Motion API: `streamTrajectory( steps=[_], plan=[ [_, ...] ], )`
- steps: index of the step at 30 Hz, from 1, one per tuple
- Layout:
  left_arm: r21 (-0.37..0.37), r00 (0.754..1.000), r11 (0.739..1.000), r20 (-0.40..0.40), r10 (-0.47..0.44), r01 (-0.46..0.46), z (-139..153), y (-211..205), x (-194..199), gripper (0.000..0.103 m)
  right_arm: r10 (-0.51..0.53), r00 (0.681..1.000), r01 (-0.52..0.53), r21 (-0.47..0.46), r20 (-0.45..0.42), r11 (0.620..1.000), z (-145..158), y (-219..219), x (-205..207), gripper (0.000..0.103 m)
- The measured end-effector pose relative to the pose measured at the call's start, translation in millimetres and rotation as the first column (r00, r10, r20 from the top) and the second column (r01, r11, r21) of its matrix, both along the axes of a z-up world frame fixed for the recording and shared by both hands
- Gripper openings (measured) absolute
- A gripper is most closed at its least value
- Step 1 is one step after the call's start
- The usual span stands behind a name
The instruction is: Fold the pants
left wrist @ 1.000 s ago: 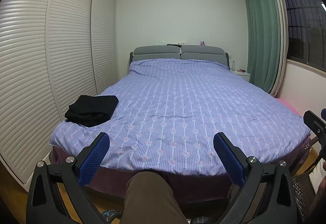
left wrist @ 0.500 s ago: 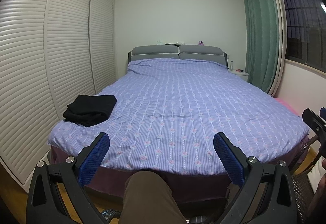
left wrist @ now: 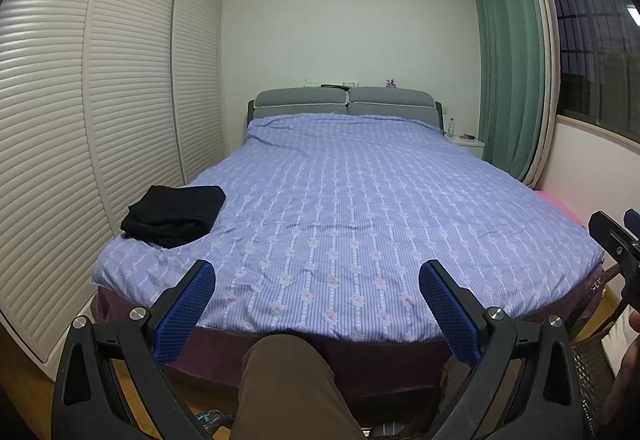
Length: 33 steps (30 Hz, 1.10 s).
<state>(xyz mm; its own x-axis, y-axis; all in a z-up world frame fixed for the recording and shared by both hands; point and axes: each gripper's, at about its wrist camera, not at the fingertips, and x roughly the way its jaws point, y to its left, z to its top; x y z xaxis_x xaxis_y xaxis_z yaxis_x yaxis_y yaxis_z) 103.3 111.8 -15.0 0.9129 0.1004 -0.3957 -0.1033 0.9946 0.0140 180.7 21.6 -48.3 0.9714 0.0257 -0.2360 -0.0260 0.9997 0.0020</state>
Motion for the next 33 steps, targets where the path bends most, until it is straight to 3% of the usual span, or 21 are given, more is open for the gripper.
streamTrajectory(
  steps=[33],
  plan=[
    [0.05, 0.999, 0.998, -0.032, -0.026, 0.028, -6, -16, 1, 0.103, 0.011, 1.0, -0.011, -0.001, 0.007, 1.0, 0, -7, 1, 0.098]
  ],
)
